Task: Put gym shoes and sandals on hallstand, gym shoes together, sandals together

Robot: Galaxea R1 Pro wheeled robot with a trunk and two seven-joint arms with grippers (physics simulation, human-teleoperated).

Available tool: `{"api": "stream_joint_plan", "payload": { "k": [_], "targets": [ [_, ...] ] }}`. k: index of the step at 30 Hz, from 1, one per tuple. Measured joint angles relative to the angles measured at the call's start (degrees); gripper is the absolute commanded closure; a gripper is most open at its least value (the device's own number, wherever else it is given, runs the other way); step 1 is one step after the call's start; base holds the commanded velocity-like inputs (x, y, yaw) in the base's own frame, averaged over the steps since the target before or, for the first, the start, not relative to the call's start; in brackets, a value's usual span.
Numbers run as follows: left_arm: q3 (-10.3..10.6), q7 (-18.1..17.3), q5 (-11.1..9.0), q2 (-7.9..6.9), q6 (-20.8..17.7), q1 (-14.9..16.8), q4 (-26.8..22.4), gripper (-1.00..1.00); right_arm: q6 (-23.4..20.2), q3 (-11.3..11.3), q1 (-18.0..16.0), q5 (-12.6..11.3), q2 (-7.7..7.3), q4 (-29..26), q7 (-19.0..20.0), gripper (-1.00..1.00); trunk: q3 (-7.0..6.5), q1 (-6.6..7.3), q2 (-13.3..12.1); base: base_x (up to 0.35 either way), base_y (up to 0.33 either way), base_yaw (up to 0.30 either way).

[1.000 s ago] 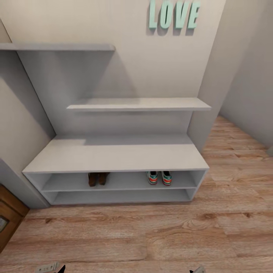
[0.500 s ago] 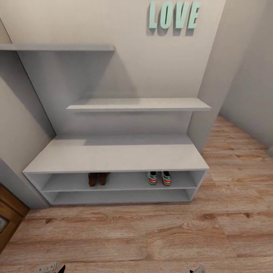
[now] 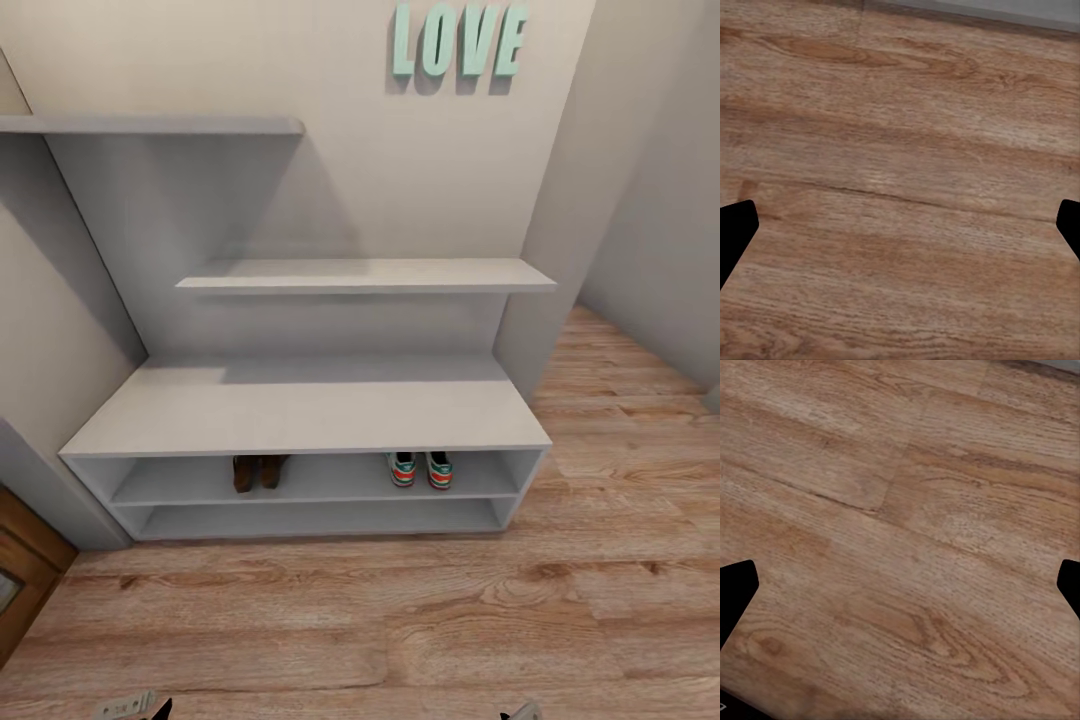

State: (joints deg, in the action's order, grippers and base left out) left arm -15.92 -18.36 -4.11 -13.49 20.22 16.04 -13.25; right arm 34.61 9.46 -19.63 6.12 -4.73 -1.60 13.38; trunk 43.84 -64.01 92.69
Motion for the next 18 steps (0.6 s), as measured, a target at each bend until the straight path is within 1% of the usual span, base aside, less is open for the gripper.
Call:
{"api": "stream_joint_plan", "payload": {
  "k": [18],
  "targets": [
    [0.0,-0.1,0.0,-0.04,0.1,0.0,0.0,-1.0,0.0,0.0,0.0,0.0,0.0,0.0,0.0,-1.0,0.0,0.0,0.0,0.0,0.0,0.0]
  ]
}}
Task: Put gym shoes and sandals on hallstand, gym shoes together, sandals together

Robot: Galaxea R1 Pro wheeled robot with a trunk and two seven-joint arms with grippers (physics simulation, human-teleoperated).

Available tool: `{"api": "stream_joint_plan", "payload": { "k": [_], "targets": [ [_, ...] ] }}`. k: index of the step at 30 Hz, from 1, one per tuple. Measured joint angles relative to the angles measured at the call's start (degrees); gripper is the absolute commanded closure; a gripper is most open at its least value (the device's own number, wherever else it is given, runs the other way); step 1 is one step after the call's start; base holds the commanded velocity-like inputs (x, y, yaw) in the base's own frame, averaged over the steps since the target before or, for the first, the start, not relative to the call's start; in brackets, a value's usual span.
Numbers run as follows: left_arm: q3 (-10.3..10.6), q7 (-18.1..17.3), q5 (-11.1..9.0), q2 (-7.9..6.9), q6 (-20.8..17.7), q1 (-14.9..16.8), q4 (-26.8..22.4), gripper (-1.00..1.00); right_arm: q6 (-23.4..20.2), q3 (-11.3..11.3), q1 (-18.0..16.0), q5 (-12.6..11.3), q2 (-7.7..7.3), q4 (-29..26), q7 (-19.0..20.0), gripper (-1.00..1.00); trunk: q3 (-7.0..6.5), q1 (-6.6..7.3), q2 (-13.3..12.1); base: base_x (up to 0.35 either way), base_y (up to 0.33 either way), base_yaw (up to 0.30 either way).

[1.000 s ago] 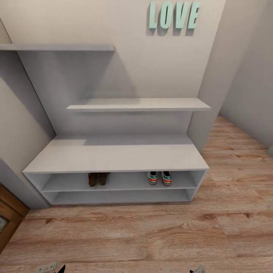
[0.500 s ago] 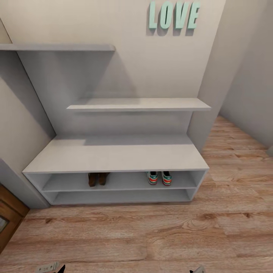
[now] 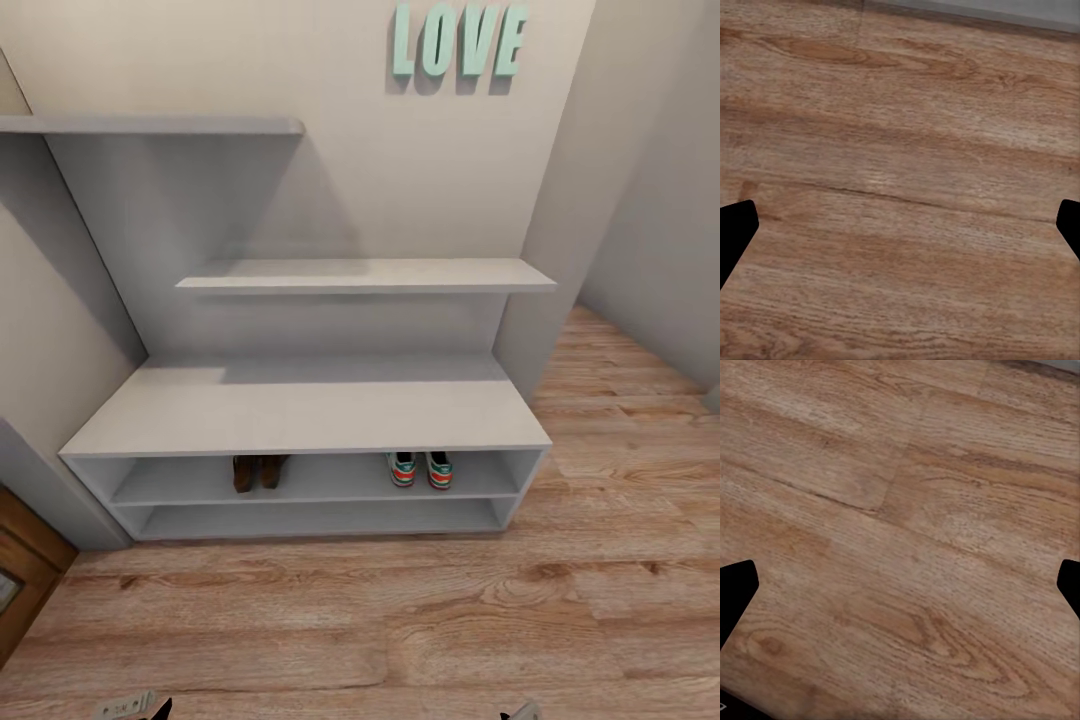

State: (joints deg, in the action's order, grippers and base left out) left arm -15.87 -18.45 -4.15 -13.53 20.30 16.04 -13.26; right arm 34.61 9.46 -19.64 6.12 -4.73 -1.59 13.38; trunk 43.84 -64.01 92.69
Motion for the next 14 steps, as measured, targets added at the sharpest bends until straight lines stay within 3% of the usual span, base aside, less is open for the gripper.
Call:
{"api": "stream_joint_plan", "payload": {
  "k": [14],
  "targets": [
    [0.1,0.0,0.1,0.05,0.0,0.0,0.0,-1.0,0.0,0.0,0.0,0.0,0.0,0.0,0.0,-1.0,0.0,0.0,0.0,0.0,0.0,0.0]
  ]
}}
